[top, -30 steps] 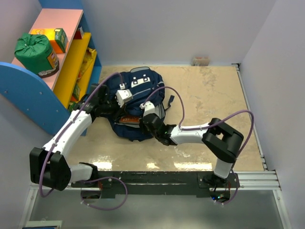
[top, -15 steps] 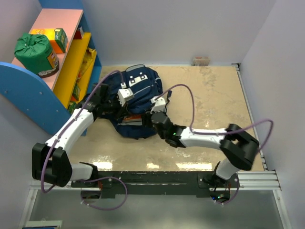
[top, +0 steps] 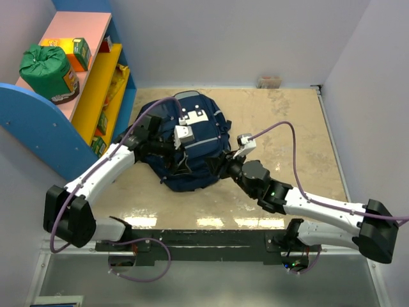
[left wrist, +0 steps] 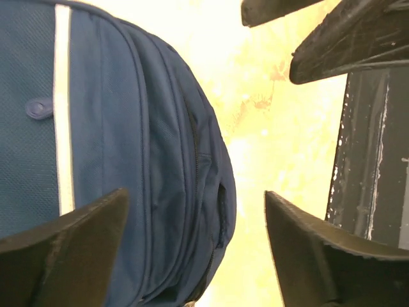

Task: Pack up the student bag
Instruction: Adjust the student bag at the center of the board.

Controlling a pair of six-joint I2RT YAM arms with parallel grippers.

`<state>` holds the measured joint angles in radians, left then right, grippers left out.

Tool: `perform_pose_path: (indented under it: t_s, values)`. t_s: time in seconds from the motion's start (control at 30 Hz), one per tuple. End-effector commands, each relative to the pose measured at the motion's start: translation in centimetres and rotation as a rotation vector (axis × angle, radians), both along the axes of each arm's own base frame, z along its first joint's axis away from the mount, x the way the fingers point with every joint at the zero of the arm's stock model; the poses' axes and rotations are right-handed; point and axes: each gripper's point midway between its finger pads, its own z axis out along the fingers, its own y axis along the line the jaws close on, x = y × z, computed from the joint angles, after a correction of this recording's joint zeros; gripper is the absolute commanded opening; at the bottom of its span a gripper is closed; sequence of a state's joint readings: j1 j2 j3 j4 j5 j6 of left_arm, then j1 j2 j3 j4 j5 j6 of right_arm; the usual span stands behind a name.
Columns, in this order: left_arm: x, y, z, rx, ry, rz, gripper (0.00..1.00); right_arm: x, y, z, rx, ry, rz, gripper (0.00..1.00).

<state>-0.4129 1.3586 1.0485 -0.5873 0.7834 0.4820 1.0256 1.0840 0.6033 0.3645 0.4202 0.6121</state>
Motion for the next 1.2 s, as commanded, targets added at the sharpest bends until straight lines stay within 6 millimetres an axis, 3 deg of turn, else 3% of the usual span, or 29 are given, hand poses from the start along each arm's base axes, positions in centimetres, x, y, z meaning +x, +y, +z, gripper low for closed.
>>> perform_pose_path:
  t_s: [0.0,0.03,0.13,0.2,0.23,0.27,0.33,0.4,0.53,0.67,0.7,0.73,0.93,1.1,1.17]
  values:
    - [0.0,-0.2,6.5,-0.101,-0.156,-0.002,0.96,-0.5,-0.3,1.3,-0.01,0.013,0.012,0.53]
    - [0.0,0.3,7.9,-0.113,-0.204,0.01,0.97,-0.5,0.0,1.7,-0.018,0.015,0.023,0.53]
    - [0.0,2.0,8.4,-0.104,-0.259,0.035,1.0,-1.2,2.0,0.7,-0.088,0.025,0.09,0.53]
    - [0.5,3.2,7.6,-0.064,-0.264,0.076,1.0,-2.4,3.8,-1.0,-0.187,0.01,0.149,0.54]
    - [1.2,4.7,6.9,-0.043,-0.266,0.122,1.0,-2.9,4.7,-0.7,-0.214,-0.015,0.166,0.54]
    - [1.6,5.4,6.6,-0.04,-0.266,0.145,0.99,-2.7,5.2,-2.4,-0.316,-0.037,0.158,0.54]
    - [3.0,8.2,5.8,-0.033,-0.253,0.224,0.99,-4.1,7.3,-2.9,-0.4,-0.063,0.205,0.54]
    - [3.8,9.7,5.1,-0.026,-0.24,0.264,1.0,-4.7,9.1,-5.4,-0.514,-0.056,0.239,0.54]
    - [4.9,13.4,2.6,0.001,-0.307,0.316,1.0,-5.7,11.5,-5.5,-0.537,-0.045,0.254,0.52]
    - [4.3,14.2,-1.5,0.077,-0.347,0.215,0.96,-7.7,13.4,-7.2,-0.408,0.128,0.298,0.52]
    - [4.5,14.4,-2.1,0.106,-0.376,0.162,0.96,-7.9,13.2,-8.1,-0.409,0.161,0.291,0.52]
    - [3.9,14.5,-3.9,0.127,-0.303,0.132,0.94,-8.2,13.2,-9.0,-0.404,0.191,0.297,0.52]
    - [3.8,14.6,-6.7,0.164,-0.283,-0.008,0.95,-8.1,12.7,-12.1,-0.315,0.289,0.269,0.52]
    - [4.8,13.8,-7.0,0.176,-0.354,-0.042,1.0,-4.8,10.9,-13.3,-0.247,0.331,0.185,0.52]
    - [4.9,13.6,-7.9,0.201,-0.336,-0.063,1.0,-3.0,9.9,-13.7,-0.208,0.373,0.148,0.51]
